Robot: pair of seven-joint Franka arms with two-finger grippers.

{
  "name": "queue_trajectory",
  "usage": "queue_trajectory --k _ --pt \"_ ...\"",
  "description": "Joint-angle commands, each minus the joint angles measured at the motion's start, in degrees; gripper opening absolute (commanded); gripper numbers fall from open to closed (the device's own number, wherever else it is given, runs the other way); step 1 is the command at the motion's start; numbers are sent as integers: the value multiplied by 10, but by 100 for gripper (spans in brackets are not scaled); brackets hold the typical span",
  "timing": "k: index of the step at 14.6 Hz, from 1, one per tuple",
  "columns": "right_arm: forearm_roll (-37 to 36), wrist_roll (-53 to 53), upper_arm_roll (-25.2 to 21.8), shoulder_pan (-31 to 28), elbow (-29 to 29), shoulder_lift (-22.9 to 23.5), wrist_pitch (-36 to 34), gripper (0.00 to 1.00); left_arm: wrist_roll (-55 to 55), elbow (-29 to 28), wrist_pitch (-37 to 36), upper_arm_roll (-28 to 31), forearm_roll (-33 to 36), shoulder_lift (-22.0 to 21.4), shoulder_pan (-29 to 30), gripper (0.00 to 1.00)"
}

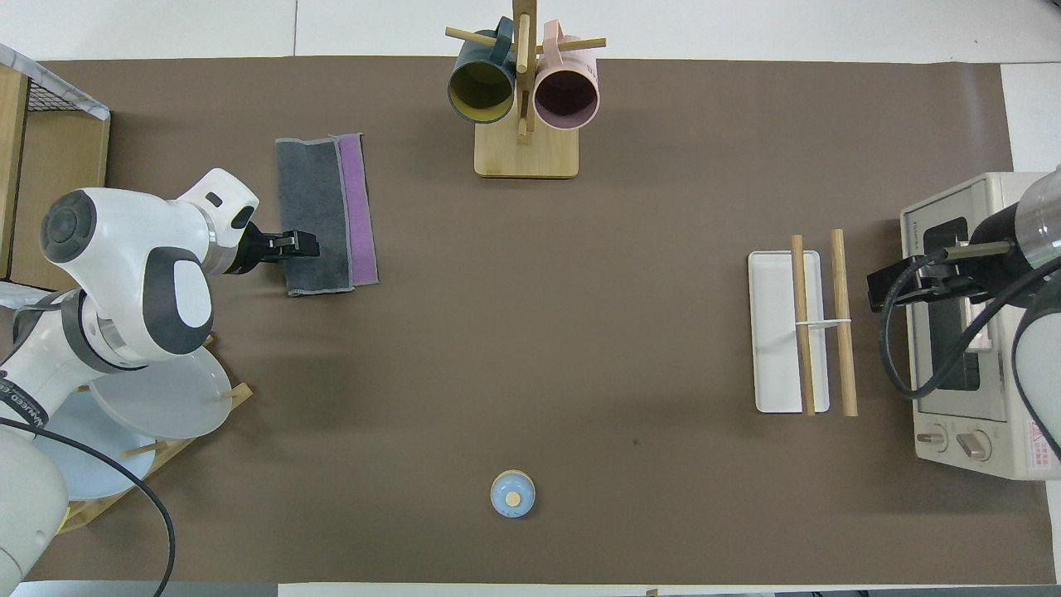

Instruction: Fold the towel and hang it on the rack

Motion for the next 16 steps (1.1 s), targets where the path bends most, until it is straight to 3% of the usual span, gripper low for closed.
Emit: queue_trajectory --k 1,5,9,13,16 --pt "7 -19 2 -5 -17 -14 15 100 17 9 6 -2 -14 12 3 34" --pt "9 -15 2 -9 -22 -16 16 100 15 7 5 -2 -14 13 4 0" --pt "33 -11 -1 -13 -25 -16 11 100 1 21 -11 -2 -33 11 8 0" --pt "48 25 -4 -13 -32 -18 9 100 -105 120 -166 0 -38 3 7 0" --pt "97 73 -6 -17 -31 -20 4 100 -261 169 -245 -6 -35 -16 -2 0"
